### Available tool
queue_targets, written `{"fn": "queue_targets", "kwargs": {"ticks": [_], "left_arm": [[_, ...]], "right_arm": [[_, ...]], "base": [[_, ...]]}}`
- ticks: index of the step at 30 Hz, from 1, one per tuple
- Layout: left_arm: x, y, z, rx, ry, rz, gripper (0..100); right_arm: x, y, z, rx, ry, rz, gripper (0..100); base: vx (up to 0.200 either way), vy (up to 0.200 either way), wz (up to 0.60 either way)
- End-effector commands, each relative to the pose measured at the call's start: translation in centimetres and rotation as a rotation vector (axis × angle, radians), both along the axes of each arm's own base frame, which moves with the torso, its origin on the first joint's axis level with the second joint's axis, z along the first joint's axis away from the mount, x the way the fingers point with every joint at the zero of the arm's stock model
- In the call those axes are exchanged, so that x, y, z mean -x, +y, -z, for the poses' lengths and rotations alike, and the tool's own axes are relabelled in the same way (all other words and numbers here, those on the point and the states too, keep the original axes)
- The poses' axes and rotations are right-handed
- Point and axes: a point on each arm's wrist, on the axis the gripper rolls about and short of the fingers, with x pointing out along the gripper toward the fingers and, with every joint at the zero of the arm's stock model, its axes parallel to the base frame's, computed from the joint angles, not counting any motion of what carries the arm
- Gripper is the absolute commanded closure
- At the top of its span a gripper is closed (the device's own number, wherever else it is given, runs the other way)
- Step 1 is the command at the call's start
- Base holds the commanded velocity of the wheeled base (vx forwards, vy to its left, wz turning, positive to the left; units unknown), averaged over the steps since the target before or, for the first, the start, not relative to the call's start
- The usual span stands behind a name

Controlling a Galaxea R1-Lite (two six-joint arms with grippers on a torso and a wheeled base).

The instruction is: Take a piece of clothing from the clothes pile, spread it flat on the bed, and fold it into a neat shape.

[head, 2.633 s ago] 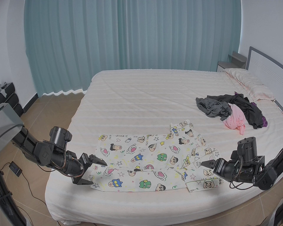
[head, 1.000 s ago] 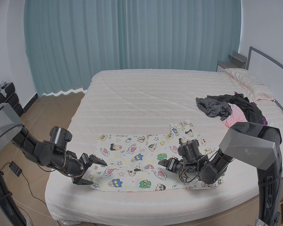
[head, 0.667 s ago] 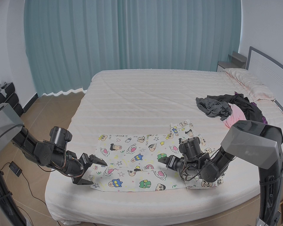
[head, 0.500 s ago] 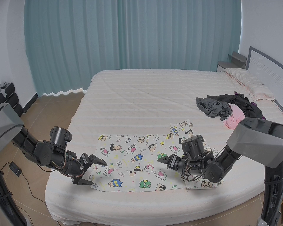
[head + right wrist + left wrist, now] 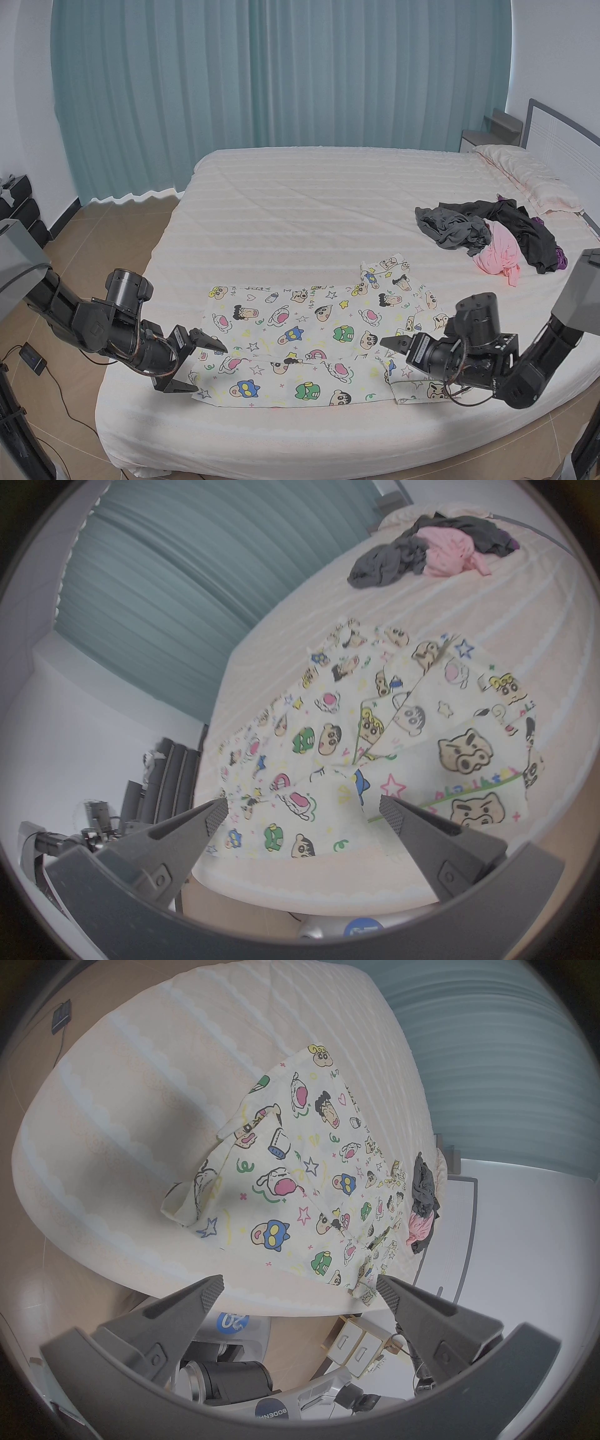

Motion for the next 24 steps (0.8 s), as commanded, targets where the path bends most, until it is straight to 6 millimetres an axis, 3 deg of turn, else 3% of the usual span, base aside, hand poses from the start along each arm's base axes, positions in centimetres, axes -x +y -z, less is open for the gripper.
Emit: {"fn": "queue_targets", "kwargs": {"ticks": [1, 4, 20, 23, 24], "left_arm": [[0.0, 0.0, 0.0, 0.000, 0.000, 0.000, 0], [0.0, 0.0, 0.1, -0.004, 0.001, -0.002, 0], [0.0, 0.0, 0.1, -0.007, 0.000, -0.004, 0], [-0.1, -0.4, 0.1, -0.039, -0.017, -0.016, 0], [-0.3, -1.3, 0.7, -0.092, -0.024, -0.020, 0]], "right_arm": [[3.3, -2.4, -0.5, -0.010, -0.045, 0.032, 0], [3.3, -2.5, -0.3, -0.009, -0.042, 0.038, 0], [3.6, -2.6, -0.2, -0.007, -0.038, 0.035, 0], [3.6, -2.6, -0.1, -0.004, -0.033, 0.035, 0], [3.5, -2.6, 0.1, 0.001, -0.026, 0.036, 0]], "base": [[0.200, 0.000, 0.00], [0.200, 0.000, 0.00], [0.000, 0.000, 0.00], [0.000, 0.000, 0.00], [0.000, 0.000, 0.00]]}}
